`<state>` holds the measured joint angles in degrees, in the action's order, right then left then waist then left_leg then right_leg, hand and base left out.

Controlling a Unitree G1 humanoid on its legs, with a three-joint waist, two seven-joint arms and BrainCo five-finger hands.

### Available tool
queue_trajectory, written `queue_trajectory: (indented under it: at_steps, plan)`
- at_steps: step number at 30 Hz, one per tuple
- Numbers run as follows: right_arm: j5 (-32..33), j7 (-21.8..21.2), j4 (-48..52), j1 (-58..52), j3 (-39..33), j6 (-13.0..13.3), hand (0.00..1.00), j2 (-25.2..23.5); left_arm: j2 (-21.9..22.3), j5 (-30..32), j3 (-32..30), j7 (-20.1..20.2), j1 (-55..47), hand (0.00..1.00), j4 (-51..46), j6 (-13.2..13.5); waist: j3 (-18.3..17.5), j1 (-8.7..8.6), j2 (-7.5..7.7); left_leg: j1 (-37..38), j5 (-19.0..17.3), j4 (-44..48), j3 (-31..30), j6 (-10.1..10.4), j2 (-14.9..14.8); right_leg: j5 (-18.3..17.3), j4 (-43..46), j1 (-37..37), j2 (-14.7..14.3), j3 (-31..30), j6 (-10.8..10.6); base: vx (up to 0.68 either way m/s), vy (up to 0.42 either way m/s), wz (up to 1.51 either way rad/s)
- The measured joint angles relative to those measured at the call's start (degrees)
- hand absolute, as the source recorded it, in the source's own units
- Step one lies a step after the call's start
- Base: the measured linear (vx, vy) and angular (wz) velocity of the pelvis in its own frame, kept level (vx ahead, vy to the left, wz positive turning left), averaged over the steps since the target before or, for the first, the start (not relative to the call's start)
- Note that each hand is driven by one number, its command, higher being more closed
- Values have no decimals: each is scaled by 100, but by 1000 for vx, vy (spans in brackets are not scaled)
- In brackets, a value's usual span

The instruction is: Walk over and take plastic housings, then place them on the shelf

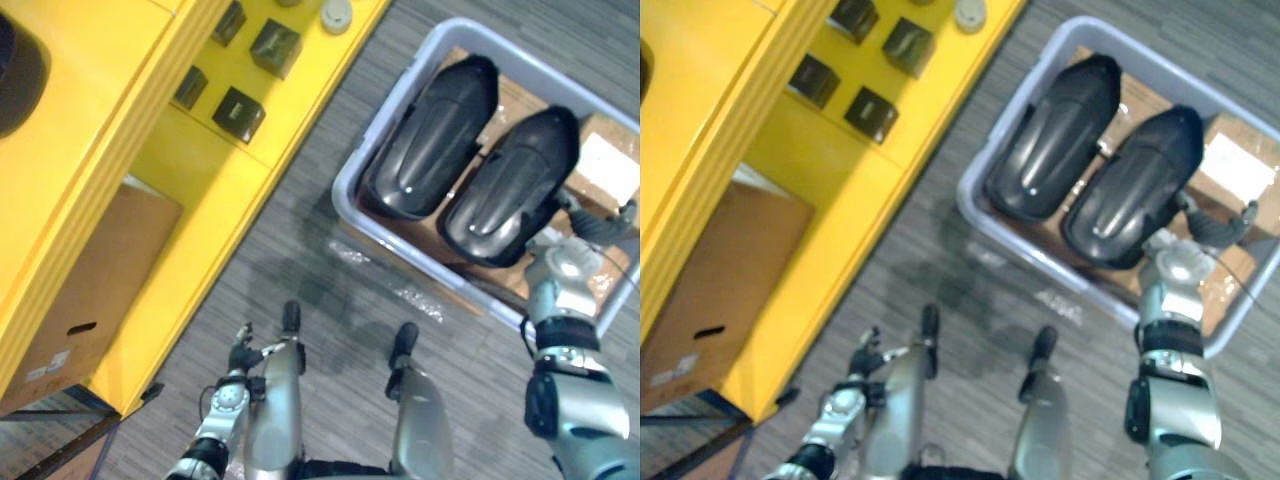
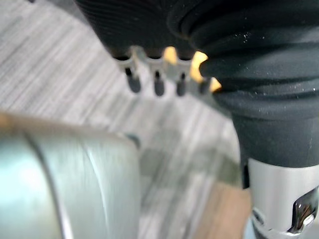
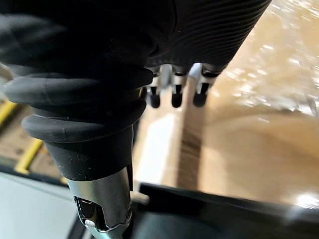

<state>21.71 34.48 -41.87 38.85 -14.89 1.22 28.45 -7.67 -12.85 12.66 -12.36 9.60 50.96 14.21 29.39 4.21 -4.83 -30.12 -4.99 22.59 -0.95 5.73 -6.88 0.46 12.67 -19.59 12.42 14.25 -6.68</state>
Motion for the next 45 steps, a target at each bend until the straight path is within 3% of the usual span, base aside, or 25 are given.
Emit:
queue_trajectory:
  at_steps: [9, 10, 15, 20, 26, 32, 37, 45]
  plan:
    - [-19, -554, -263, 208, 294, -269, 0, 325, 95, -74, 5, -12, 139, 0, 216, -17, -14, 16, -34, -60, 42, 17, -74, -7, 65, -91, 192, -74, 70, 40, -119, -18, 6, 6]
    - [-32, -607, -294, 211, 314, -302, 100, 393, 103, -73, 25, -12, 181, 0, 253, -37, -48, -9, -90, -153, 48, 71, -171, 1, 79, -99, 209, -93, 66, 136, -115, -14, -4, 18]
    - [-345, -779, -491, 299, 465, -659, 100, 659, 119, -85, 124, -14, 211, 0, 289, -43, -63, 23, -114, -199, 63, 113, -204, 2, 73, -143, 351, -169, 72, 145, -90, -3, -1, 4]
    - [-976, -912, -710, 401, 628, -1321, 100, 880, 127, -87, 189, -14, 216, 0, 327, -42, -93, 30, -163, -200, 78, 147, -270, 26, 69, -216, 484, -183, 71, 165, -97, -5, -5, 2]
    - [-1580, -933, -926, 637, 847, -1792, 100, 953, 137, -214, 266, -13, 216, 0, 358, -15, -132, 68, -215, -199, 159, 82, -324, 36, 62, -233, 518, -182, 66, 229, -98, -10, -15, 5]
    - [-1815, -912, -1157, 700, 929, -1987, 100, 989, 134, -309, 444, -9, 185, 0, 351, 27, -213, 133, -305, -188, 197, 53, -346, 34, 64, -232, 517, -151, 67, 266, -98, 0, -3, 2]
    - [-2100, -786, -1286, 759, 1040, -1982, 100, 1006, 124, -373, 546, -11, 143, 0, 246, 72, -228, 141, -316, -175, 270, -31, -379, 50, 66, -227, 511, -139, 64, 295, -99, -5, -11, 4]
    - [-2587, -796, -1325, 610, 1170, -1895, 100, 1014, 75, -712, 687, -18, -107, 0, -686, 201, -446, 138, -360, 23, 384, -268, -344, 39, 81, -108, 259, 80, 53, 316, -111, 0, 0, 0]
